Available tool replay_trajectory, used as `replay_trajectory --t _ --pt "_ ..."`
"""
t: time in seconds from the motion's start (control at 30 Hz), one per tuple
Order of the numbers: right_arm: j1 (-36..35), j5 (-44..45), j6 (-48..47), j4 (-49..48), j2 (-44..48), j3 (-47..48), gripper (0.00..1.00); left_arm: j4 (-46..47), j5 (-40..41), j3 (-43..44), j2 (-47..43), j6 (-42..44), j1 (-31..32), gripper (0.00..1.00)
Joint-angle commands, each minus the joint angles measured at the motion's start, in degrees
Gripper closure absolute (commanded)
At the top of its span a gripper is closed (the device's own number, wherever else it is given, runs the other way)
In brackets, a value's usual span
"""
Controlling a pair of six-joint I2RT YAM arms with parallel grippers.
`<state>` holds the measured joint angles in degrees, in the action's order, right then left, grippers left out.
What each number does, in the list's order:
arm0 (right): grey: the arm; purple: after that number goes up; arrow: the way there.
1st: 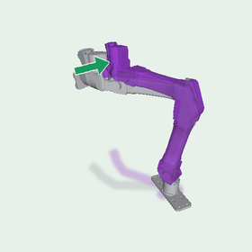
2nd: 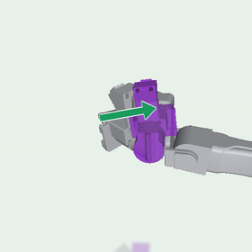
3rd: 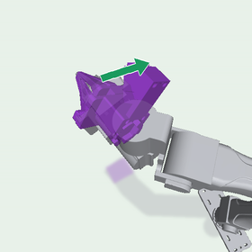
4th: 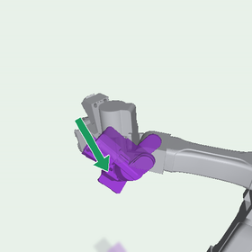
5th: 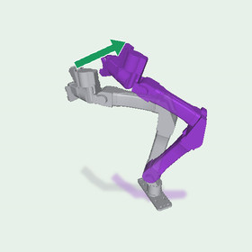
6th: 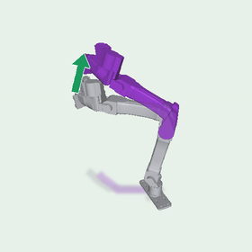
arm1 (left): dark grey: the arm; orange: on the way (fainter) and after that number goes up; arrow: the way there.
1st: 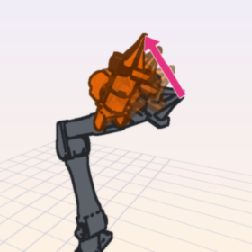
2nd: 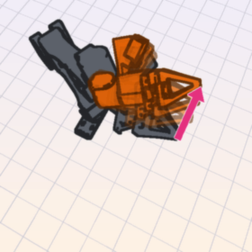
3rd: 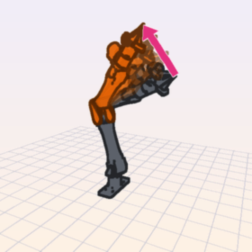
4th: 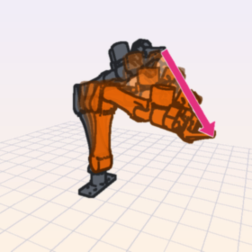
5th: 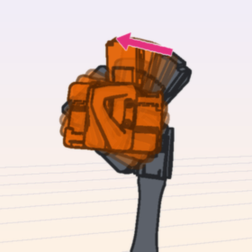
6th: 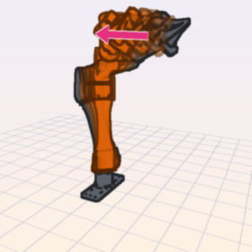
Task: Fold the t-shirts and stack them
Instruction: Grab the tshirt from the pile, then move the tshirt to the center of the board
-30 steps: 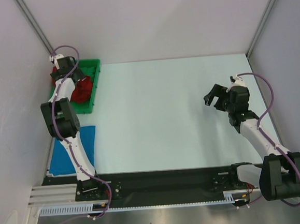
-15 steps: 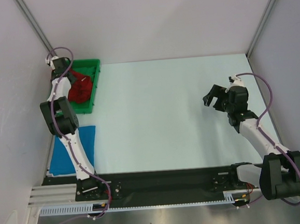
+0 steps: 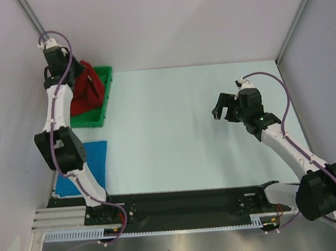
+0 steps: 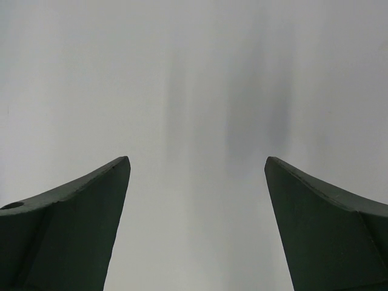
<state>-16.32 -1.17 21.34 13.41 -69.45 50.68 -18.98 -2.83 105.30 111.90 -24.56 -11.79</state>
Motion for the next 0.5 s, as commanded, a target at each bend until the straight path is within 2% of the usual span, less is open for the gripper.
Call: replay_trajectory --t 0.0,0.13,0.17,0.23,0.33,0.43,0.47 --pt "-1.1 -1.2 0.4 4.6 3.4 3.1 0.0 7.0 -8.8 3.6 -14.3 -1.2 4.1 1.0" --pt "-1.6 -1.5 -0.4 6.7 7.3 3.9 0.0 0.7 -12.7 15.7 -17.5 0.3 8.4 1.0" --pt "-1.6 -1.6 -0.3 7.2 7.9 4.0 0.01 -1.3 -13.5 22.8 -17.5 0.5 9.4 1.0" --pt "-1.7 -2.4 -0.8 7.9 9.2 4.4 0.0 -5.5 -17.2 28.9 -18.0 -0.2 11.4 1.0" --pt "-1.8 -3.6 -0.3 8.6 11.9 4.8 0.0 -4.8 -19.0 27.5 -22.6 -2.9 17.1 1.0" --pt "-2.1 -5.4 0.0 8.5 14.9 4.5 0.0 -2.0 -19.5 20.6 -28.6 -3.7 24.6 1.0" --pt "-2.2 -6.6 -0.1 8.7 16.2 4.2 0.0 -1.0 -19.2 15.1 -31.5 -3.7 26.6 0.99"
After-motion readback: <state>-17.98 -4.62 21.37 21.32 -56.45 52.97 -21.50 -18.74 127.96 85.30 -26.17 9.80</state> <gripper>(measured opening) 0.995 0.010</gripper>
